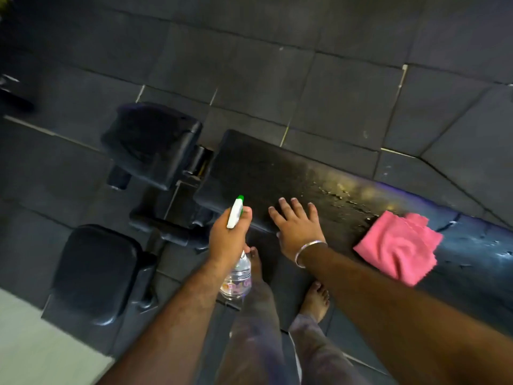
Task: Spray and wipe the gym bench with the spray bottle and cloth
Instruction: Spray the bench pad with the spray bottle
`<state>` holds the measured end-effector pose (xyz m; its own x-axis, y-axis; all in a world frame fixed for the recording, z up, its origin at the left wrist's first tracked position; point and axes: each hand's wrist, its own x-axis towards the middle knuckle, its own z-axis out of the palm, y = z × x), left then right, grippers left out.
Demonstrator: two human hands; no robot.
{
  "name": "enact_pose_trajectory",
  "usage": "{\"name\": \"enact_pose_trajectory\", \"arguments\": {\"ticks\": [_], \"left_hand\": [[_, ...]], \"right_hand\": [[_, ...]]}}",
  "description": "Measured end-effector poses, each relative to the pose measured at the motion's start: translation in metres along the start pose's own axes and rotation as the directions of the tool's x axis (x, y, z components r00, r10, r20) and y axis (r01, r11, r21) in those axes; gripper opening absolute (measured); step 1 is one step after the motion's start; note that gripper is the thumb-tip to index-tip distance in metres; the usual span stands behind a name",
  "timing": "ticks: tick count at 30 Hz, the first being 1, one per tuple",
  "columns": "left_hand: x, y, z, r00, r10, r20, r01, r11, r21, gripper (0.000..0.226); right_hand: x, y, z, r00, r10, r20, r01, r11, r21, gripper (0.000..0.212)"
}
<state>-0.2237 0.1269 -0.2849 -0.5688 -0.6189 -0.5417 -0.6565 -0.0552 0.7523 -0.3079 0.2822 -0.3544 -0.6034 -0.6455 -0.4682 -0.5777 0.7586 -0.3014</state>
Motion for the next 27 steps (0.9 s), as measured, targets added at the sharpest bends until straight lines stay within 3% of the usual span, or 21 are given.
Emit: {"name": "enact_pose_trajectory", "arguments": {"ticks": [8, 15, 20, 27], "left_hand": [[0.057, -0.013, -0.053, 0.992, -0.093, 0.085, 0.065, 0.956, 0.287, 0.027], [0.078, -0.02, -0.057, 0.984, -0.16, 0.075, 0.128, 0.94, 0.317, 0.023], [0.09, -0.026, -0.057, 0.988, -0.156, 0.016, 0.136, 0.906, 0.4, 0.033], [0.128, 0.023, -0.038, 0.979, -0.142, 0.144, 0.071, 0.907, 0.415, 0.028]], "right_hand": [[0.042, -0.047, -0.002, 0.988, 0.125, 0.094, -0.126, 0.992, -0.001, 0.081], [0.048, -0.04, -0.004, 0.981, 0.133, 0.142, -0.135, 0.991, 0.007, 0.079], [0.045, -0.038, -0.001, 0.981, 0.131, 0.146, -0.132, 0.991, -0.006, 0.08], [0.035, -0.026, 0.003, 0.983, 0.077, 0.165, -0.074, 0.997, -0.023, 0.083]]}}
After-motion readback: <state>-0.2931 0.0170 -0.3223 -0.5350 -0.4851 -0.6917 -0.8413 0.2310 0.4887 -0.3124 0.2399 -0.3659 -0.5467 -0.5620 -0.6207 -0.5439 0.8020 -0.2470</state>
